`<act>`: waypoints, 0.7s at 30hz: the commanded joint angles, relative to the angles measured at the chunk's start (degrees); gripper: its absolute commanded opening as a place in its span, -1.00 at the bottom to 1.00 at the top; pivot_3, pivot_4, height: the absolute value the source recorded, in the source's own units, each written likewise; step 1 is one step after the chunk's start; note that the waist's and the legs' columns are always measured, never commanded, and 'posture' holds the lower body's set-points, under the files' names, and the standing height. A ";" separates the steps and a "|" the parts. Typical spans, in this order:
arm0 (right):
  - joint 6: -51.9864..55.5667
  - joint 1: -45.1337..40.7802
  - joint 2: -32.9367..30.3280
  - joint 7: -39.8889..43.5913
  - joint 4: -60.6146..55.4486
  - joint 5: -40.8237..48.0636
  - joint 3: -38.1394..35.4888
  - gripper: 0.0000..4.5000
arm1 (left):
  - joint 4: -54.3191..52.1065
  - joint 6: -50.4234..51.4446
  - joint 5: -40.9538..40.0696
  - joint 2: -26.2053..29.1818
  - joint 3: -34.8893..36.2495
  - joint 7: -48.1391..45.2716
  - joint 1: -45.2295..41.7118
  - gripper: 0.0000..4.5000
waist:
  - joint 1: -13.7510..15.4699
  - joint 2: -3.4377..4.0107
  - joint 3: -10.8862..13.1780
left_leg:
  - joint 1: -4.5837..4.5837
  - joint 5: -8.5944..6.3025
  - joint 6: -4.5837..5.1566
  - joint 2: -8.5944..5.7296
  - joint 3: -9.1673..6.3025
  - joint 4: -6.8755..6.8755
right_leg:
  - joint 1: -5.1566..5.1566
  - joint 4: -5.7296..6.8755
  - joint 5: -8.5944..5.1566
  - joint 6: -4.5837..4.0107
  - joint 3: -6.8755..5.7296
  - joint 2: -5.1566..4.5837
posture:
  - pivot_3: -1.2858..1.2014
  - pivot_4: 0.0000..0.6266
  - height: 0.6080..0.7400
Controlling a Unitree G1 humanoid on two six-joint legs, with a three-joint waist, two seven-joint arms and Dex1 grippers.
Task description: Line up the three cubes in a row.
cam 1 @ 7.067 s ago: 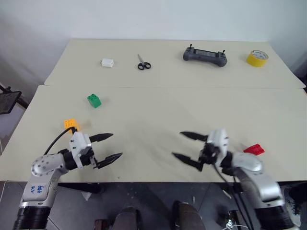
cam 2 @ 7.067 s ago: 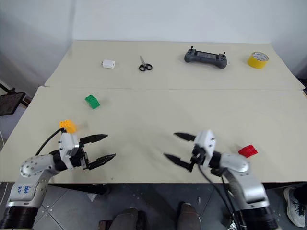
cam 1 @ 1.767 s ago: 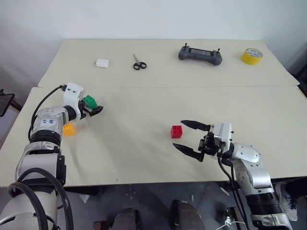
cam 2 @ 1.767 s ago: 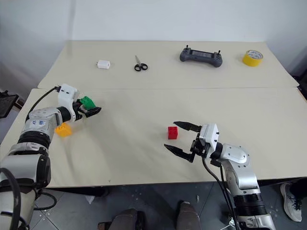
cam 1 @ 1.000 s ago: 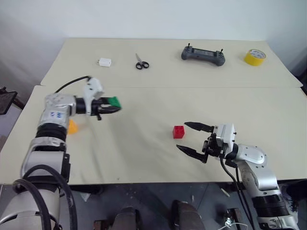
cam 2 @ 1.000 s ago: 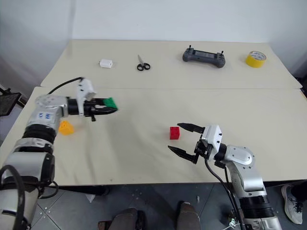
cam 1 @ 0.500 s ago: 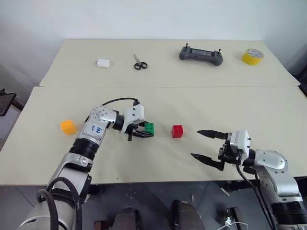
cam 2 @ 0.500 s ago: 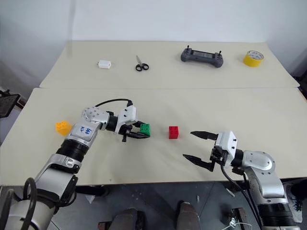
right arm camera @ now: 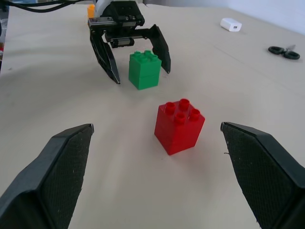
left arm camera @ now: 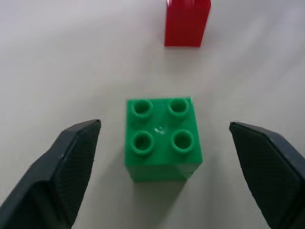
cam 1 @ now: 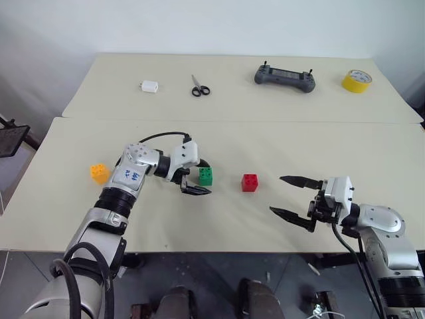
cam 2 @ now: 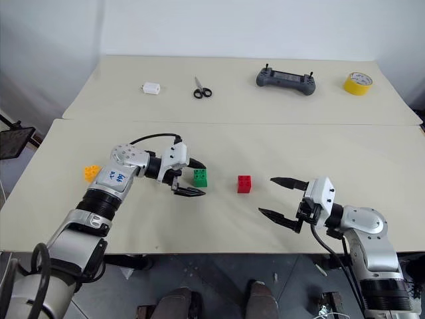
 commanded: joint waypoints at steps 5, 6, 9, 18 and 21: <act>4.20 -3.20 1.87 0.07 -5.75 5.23 1.20 1.00 | -22.65 1.64 -16.30 8.03 18.66 2.17 18.09 0.98 | -1.50 0.03 0.00 | 0.04 -0.01 -0.02 0.09 -0.07 -0.04 | -0.06 0.16 0.00 0.00 -0.03 0.00 | 0.03 -0.52 1.00; 4.55 -3.57 2.19 0.13 -6.28 5.47 1.60 1.00 | -25.84 3.53 -17.33 8.72 20.74 4.42 21.30 0.98 | -1.47 0.03 0.01 | 0.05 -0.01 -0.02 0.09 -0.09 -0.04 | -0.05 0.18 0.00 0.00 -0.02 0.00 | 0.03 -0.52 1.00; 5.23 -5.20 4.65 -0.93 -7.97 6.92 2.59 1.00 | -36.89 6.52 -20.01 8.82 28.61 12.18 32.53 0.98 | -1.41 0.03 0.01 | 0.04 -0.01 -0.02 0.08 -0.15 0.01 | -0.01 0.19 0.00 0.00 -0.03 -0.03 | 0.03 -0.52 1.00; 5.62 -8.92 6.61 -0.42 -13.07 6.20 7.24 1.00 | -60.50 10.10 -25.86 -6.25 50.39 36.33 66.67 0.98 | -0.67 0.02 0.01 | 0.08 -0.12 -0.01 0.10 -0.40 0.04 | 0.04 0.16 0.00 -0.01 0.00 -0.06 | 0.03 -0.52 1.00; 5.91 -9.86 6.86 -0.74 -13.53 6.52 7.58 1.00 | -61.73 8.17 -25.79 -10.91 52.41 39.68 73.93 0.98 | 0.22 -0.01 -0.01 | 0.08 -0.15 0.02 0.10 -0.38 0.16 | 0.08 0.13 -0.02 -0.04 0.01 -0.06 | 0.03 -0.52 1.00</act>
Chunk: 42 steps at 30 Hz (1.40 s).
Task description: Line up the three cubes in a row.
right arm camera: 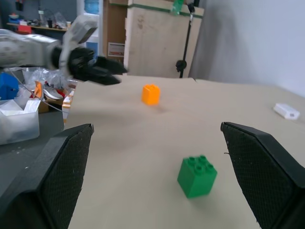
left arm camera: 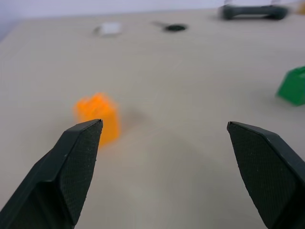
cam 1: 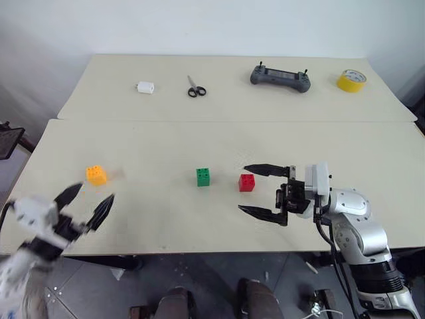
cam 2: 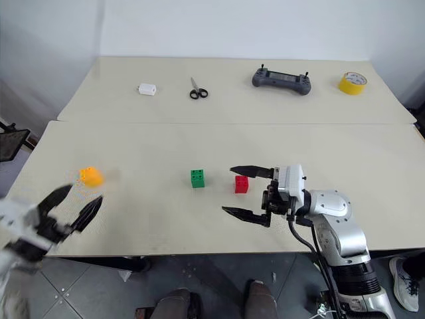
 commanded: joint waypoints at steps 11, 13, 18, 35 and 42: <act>-2.00 -1.75 -0.36 3.45 1.16 -0.94 0.71 1.00 | -5.67 5.92 1.50 -7.56 -6.28 22.44 -2.97 0.98 | 0.33 -0.04 -0.06 | 0.01 -0.04 0.06 -0.01 0.09 0.01 | 0.03 -0.03 -0.03 -0.09 0.01 0.00 | 0.03 -0.52 1.00; -1.96 -1.69 -0.32 3.63 1.23 -1.05 0.81 1.00 | -5.67 9.11 2.86 -7.58 -7.88 27.22 -6.58 0.98 | 0.12 -0.07 -0.08 | 0.02 -0.04 0.04 -0.01 0.08 0.02 | 0.02 0.04 -0.03 -0.09 0.00 0.00 | 0.03 -0.52 1.00; -2.10 -1.23 0.00 3.34 1.02 -1.78 1.13 1.00 | -3.11 13.65 6.51 -7.44 -11.69 35.52 -16.19 0.98 | -0.22 -0.08 -0.09 | 0.03 -0.05 0.02 -0.01 0.14 -0.08 | -0.05 0.04 -0.02 -0.09 0.00 0.01 | 0.03 -0.52 1.00; -2.54 0.58 0.33 0.63 -0.09 -3.44 1.64 1.00 | 9.47 19.69 14.46 -2.70 -16.62 41.00 -30.98 0.48 | -0.06 -0.11 -0.10 | 0.02 -0.03 -0.02 -0.01 0.28 -0.08 | -0.04 0.03 -0.02 -0.08 -0.07 0.03 | 0.03 -0.52 1.00; -3.57 1.32 0.13 -0.40 0.10 -3.94 1.24 1.00 | 10.99 12.18 5.83 -0.19 -14.36 25.52 -28.73 -0.27 | -0.03 -0.11 -0.10 | 0.01 -0.03 -0.02 -0.01 0.29 -0.07 | -0.03 -0.01 -0.01 -0.07 -0.06 0.03 | 0.03 -0.52 1.00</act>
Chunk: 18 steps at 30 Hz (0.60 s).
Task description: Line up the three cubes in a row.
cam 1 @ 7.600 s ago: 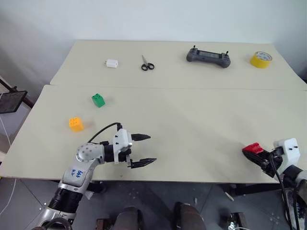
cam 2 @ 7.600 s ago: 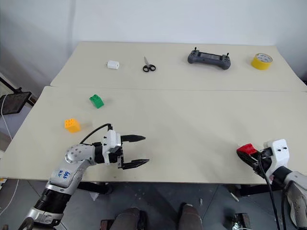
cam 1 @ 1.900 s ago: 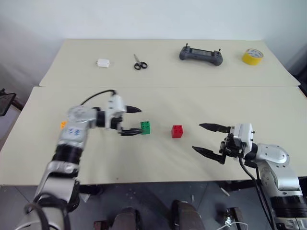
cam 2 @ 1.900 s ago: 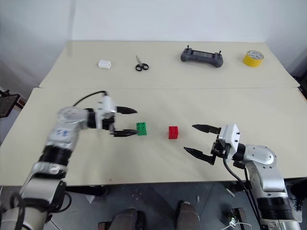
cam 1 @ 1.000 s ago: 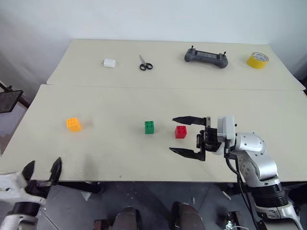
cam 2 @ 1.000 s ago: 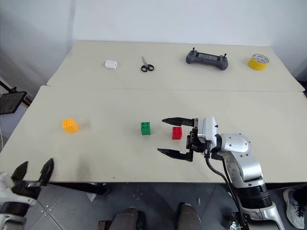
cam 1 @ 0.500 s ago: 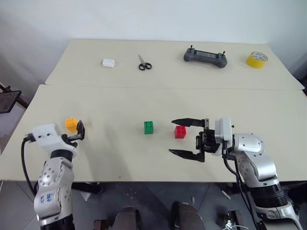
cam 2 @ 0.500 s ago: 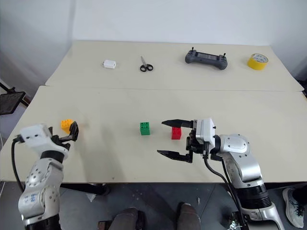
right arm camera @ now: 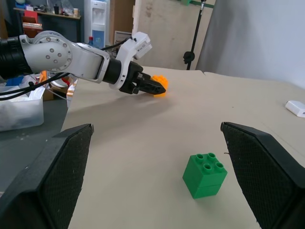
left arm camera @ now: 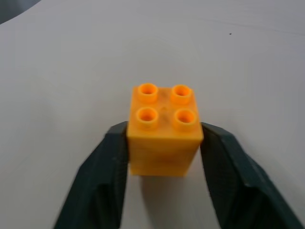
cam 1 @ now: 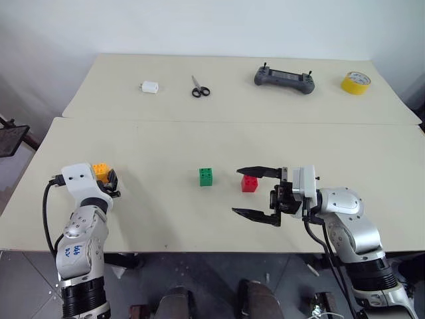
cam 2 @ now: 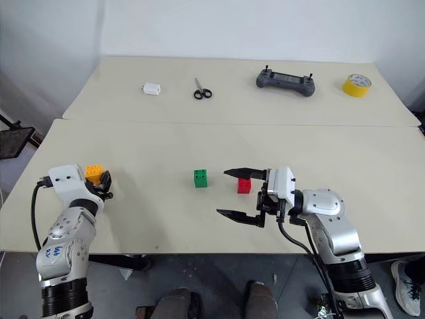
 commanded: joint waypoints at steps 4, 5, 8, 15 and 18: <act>0.21 3.24 -4.00 0.45 -2.36 1.93 -4.96 1.00 | 4.01 -11.51 -11.60 14.19 0.43 -37.00 3.88 -0.27 | -0.17 0.02 0.01 | -0.01 -0.01 -0.03 0.02 0.05 -0.04 | -0.09 0.02 -0.01 -0.01 -0.01 0.01 | 0.03 -0.52 1.00; 0.08 4.36 -5.40 1.08 -1.67 1.98 -6.24 1.00 | 6.72 -14.23 -11.99 17.64 -0.94 -44.78 3.36 -0.27 | -0.04 0.02 0.01 | -0.01 -0.01 -0.03 0.02 0.09 -0.04 | -0.09 0.01 -0.01 -0.01 0.00 0.01 | 0.03 -0.52 1.00; -1.12 6.78 -7.76 2.30 0.74 1.40 -8.07 1.00 | 15.52 -21.52 -9.95 24.03 -5.93 -58.74 -0.89 -0.27 | 0.43 0.02 0.01 | -0.03 -0.01 -0.01 0.01 0.18 -0.02 | -0.06 -0.13 -0.02 -0.03 -0.03 0.01 | 0.03 -0.52 1.00; -1.05 11.28 -8.78 1.20 -0.24 1.07 -10.36 1.00 | 45.16 -42.39 1.62 27.22 -19.82 -78.62 -21.76 -0.27 | 0.73 0.04 0.00 | -0.01 -0.01 0.01 0.01 0.38 -0.06 | -0.08 -0.18 -0.02 -0.04 -0.04 0.03 | 0.03 -0.52 1.00; -0.59 14.25 -9.29 -0.13 -3.22 1.27 -11.43 1.00 | 58.70 -48.85 6.04 24.72 -23.82 -81.64 -31.45 -0.27 | 0.66 0.03 0.01 | -0.03 -0.02 0.03 0.01 0.42 -0.09 | -0.10 -0.21 0.01 0.00 -0.11 0.03 | 0.03 -0.52 1.00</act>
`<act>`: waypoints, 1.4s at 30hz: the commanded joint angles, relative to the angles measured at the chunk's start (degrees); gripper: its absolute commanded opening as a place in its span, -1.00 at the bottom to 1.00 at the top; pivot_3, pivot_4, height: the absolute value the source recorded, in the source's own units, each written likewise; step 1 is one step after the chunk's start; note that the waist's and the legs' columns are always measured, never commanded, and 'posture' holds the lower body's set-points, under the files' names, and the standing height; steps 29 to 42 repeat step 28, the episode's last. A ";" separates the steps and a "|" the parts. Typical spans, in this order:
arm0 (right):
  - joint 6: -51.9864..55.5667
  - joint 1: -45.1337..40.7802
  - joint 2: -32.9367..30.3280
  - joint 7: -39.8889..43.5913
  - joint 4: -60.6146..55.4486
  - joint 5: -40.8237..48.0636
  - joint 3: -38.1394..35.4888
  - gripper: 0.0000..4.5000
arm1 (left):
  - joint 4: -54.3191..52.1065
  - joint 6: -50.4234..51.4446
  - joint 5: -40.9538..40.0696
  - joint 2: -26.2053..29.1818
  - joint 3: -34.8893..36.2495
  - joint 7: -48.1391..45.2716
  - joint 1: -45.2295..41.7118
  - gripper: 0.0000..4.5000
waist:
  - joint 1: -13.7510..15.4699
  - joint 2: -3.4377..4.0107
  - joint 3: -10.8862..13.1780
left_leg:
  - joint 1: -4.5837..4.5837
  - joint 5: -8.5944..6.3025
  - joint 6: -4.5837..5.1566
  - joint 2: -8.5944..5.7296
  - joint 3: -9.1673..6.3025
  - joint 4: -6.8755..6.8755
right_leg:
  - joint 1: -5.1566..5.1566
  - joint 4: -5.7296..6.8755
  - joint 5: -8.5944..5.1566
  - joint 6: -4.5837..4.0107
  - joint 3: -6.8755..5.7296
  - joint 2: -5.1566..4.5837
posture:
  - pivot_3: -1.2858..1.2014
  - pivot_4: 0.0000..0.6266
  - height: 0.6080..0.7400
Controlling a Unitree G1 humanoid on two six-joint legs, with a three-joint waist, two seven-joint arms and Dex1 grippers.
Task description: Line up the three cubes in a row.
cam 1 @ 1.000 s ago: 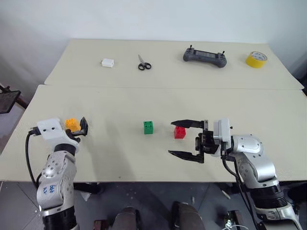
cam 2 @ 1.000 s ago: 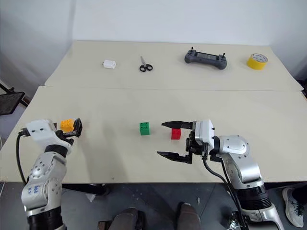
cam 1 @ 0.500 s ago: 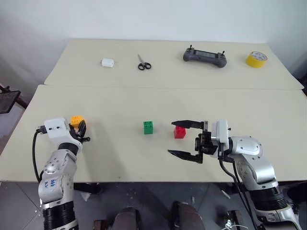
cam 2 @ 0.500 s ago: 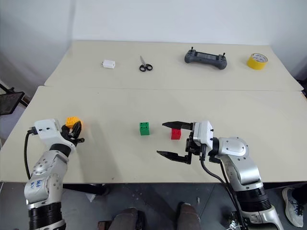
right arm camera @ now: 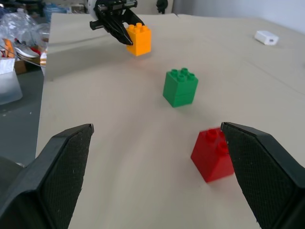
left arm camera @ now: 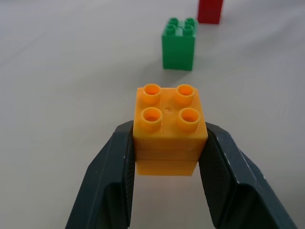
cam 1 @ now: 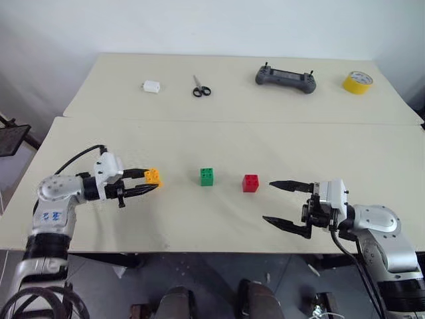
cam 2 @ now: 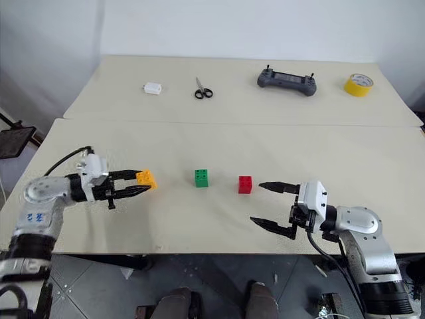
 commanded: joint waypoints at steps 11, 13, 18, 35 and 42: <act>1.17 5.80 -1.02 -4.08 -7.18 1.12 -3.22 1.00 | 28.08 -13.65 8.17 -3.91 -4.28 -7.88 -16.57 0.00 | -0.80 -0.02 0.00 | 0.03 -0.02 0.05 0.00 0.00 0.02 | 0.04 -0.01 0.03 0.05 0.00 -0.01 | 0.03 -0.52 1.00; 2.23 4.89 -1.35 -3.91 -5.98 1.73 -3.34 1.00 | 27.41 -12.46 6.73 -3.39 -2.84 -8.16 -16.32 0.20 | -0.84 -0.03 0.01 | 0.01 -0.03 0.05 0.00 -0.01 0.01 | 0.02 0.00 0.03 0.05 0.01 -0.01 | 0.03 -0.52 1.00; 8.61 -1.59 -5.88 -1.08 -3.84 4.73 -3.82 1.00 | 14.90 -1.77 -0.74 0.90 3.03 -10.59 -9.55 0.74 | -1.56 -0.03 0.03 | -0.01 -0.03 0.07 0.04 -0.01 0.01 | -0.05 0.02 0.03 0.05 0.02 -0.01 | 0.03 -0.52 1.00; 7.98 -12.71 -8.77 5.76 4.25 1.99 -0.30 1.00 | -16.43 13.61 -9.05 10.31 14.05 -2.25 11.44 0.74 | -1.75 0.01 0.09 | -0.01 -0.08 0.02 0.14 -0.12 0.05 | -0.02 0.11 0.03 0.05 -0.08 -0.01 | 0.03 -0.52 1.00; 7.98 -12.71 -8.77 5.76 4.25 1.99 -0.30 1.00 | -16.43 13.61 -9.05 10.31 14.05 -2.25 11.44 0.74 | -1.75 0.01 0.09 | -0.01 -0.08 0.02 0.14 -0.12 0.05 | -0.02 0.11 0.03 0.05 -0.08 -0.01 | 0.03 -0.52 1.00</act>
